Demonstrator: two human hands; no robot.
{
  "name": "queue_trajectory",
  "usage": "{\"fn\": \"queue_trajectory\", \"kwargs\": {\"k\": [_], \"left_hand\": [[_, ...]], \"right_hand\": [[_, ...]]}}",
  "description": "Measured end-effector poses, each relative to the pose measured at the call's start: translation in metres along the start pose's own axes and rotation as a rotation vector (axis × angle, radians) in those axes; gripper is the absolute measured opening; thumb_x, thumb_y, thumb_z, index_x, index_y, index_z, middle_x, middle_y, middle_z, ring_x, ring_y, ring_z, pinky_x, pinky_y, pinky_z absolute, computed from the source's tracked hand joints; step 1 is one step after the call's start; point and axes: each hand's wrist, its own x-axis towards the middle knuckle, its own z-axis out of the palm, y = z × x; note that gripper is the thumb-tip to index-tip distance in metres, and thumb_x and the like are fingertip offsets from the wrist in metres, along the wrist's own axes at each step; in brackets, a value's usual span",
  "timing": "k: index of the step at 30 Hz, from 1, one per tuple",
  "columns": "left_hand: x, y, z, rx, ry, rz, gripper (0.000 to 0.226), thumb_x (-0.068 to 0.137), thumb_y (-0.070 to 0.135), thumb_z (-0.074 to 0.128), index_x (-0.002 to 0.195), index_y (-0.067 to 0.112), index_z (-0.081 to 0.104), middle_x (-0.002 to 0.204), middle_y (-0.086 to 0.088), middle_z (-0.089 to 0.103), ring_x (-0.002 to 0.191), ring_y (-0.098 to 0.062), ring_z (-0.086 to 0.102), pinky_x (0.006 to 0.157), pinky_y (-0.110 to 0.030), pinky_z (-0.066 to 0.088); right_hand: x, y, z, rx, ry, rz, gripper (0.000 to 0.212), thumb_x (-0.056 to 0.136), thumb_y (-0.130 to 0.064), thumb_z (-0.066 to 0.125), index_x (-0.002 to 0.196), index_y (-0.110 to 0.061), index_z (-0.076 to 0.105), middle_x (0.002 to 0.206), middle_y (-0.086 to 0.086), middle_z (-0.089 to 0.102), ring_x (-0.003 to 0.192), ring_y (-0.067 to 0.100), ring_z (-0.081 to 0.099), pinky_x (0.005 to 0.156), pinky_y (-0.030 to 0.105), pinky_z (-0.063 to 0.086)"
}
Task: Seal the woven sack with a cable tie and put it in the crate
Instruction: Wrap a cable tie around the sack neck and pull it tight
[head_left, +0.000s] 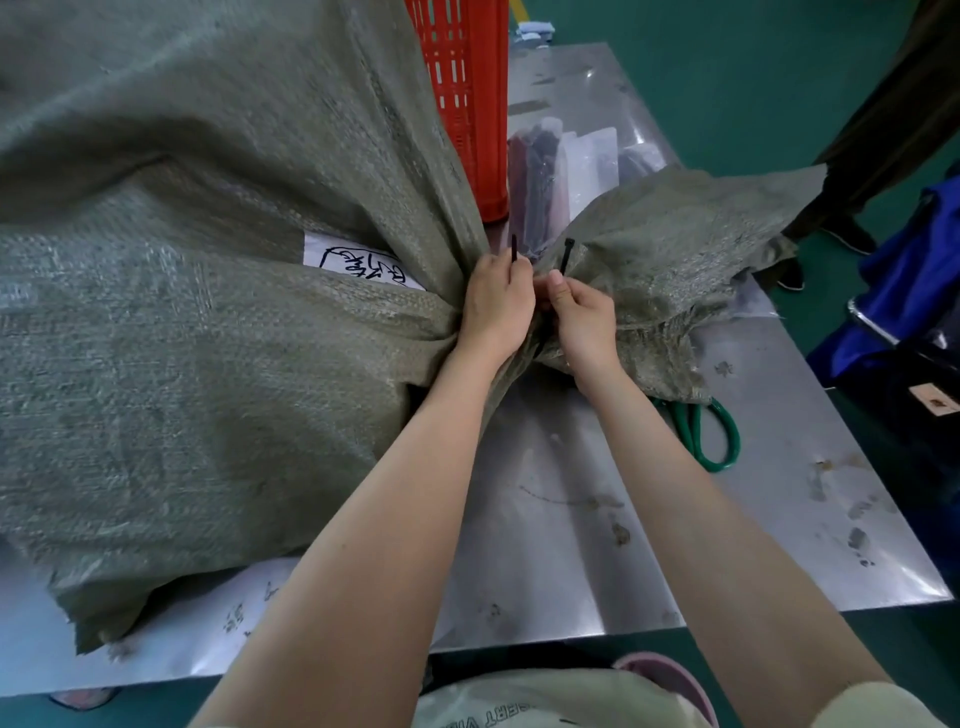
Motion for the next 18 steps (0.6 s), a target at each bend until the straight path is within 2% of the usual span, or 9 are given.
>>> {"fn": "queue_trajectory", "kwargs": {"k": [2,4,6,8,10,12,14,16,18], "left_hand": [[-0.002,-0.003,0.002,-0.012,-0.002,0.087,0.034,0.098,0.012,0.034,0.087,-0.008,0.058,0.102,-0.026,0.056,0.1,-0.032,0.051,0.085,-0.03,0.03],[0.0,-0.006,0.003,-0.024,-0.066,0.098,0.035,0.097,0.016,0.034,0.067,0.008,0.05,0.08,-0.011,0.052,0.086,-0.026,0.048,0.075,-0.029,0.028],[0.004,-0.008,0.003,-0.128,-0.14,0.027,0.033,0.085,0.023,0.035,0.053,0.021,0.038,0.061,0.004,0.045,0.076,-0.022,0.045,0.075,-0.035,0.032],[0.005,-0.008,0.002,-0.308,-0.188,-0.054,0.027,0.073,0.027,0.035,0.046,0.023,0.035,0.047,0.007,0.044,0.065,-0.016,0.047,0.078,-0.035,0.038],[0.007,-0.007,0.002,-0.41,-0.224,-0.112,0.034,0.077,0.033,0.033,0.048,0.016,0.032,0.042,0.008,0.043,0.059,-0.011,0.043,0.071,-0.027,0.036],[0.009,-0.003,0.002,-0.387,-0.262,-0.132,0.051,0.088,0.045,0.022,0.048,0.014,0.029,0.048,0.004,0.041,0.06,-0.015,0.039,0.071,-0.027,0.033],[0.012,-0.005,0.004,-0.242,-0.274,-0.133,0.062,0.087,0.054,0.021,0.054,0.007,0.047,0.065,-0.012,0.057,0.074,-0.027,0.052,0.088,-0.034,0.038],[0.012,-0.011,0.007,-0.096,-0.263,-0.113,0.056,0.087,0.051,0.031,0.091,0.009,0.068,0.105,-0.017,0.069,0.109,-0.03,0.058,0.108,-0.043,0.034],[0.011,-0.016,0.009,-0.053,-0.233,-0.072,0.039,0.093,0.043,0.039,0.094,0.016,0.066,0.102,-0.008,0.068,0.111,-0.027,0.057,0.109,-0.045,0.034]], "right_hand": [[0.001,0.002,0.0,-0.015,0.0,0.01,0.024,0.092,-0.021,0.053,0.082,-0.01,0.072,0.074,0.005,0.063,0.072,0.015,0.055,0.073,0.035,0.046],[0.0,0.003,-0.001,-0.038,0.009,0.013,0.031,0.09,-0.019,0.056,0.06,-0.016,0.059,0.06,0.002,0.047,0.058,0.012,0.04,0.061,0.029,0.033],[0.0,0.003,-0.002,-0.031,0.003,0.012,0.033,0.089,-0.015,0.058,0.057,-0.019,0.055,0.058,0.001,0.043,0.058,0.012,0.037,0.06,0.028,0.03],[-0.002,0.002,-0.003,0.041,-0.013,0.026,0.016,0.089,-0.009,0.058,0.078,-0.013,0.068,0.066,0.004,0.053,0.067,0.013,0.047,0.066,0.028,0.04],[-0.002,0.001,-0.004,0.094,-0.001,0.037,0.019,0.088,-0.004,0.058,0.105,-0.002,0.067,0.067,0.002,0.055,0.067,0.009,0.052,0.071,0.019,0.045],[-0.001,0.002,-0.006,0.112,0.028,0.026,0.025,0.088,-0.002,0.059,0.113,0.0,0.062,0.064,0.0,0.052,0.063,0.006,0.052,0.068,0.014,0.045],[-0.003,0.002,-0.007,0.119,0.03,0.009,0.023,0.088,-0.002,0.057,0.111,-0.002,0.061,0.063,0.0,0.05,0.061,0.005,0.052,0.066,0.015,0.045],[-0.005,0.0,-0.007,0.124,0.022,0.001,0.015,0.09,-0.004,0.055,0.102,-0.009,0.063,0.062,-0.001,0.051,0.057,0.0,0.052,0.066,0.015,0.045],[-0.007,0.0,-0.009,0.136,0.02,-0.007,0.015,0.091,-0.005,0.054,0.091,-0.017,0.062,0.064,-0.001,0.053,0.056,-0.003,0.053,0.066,0.014,0.046]]}}
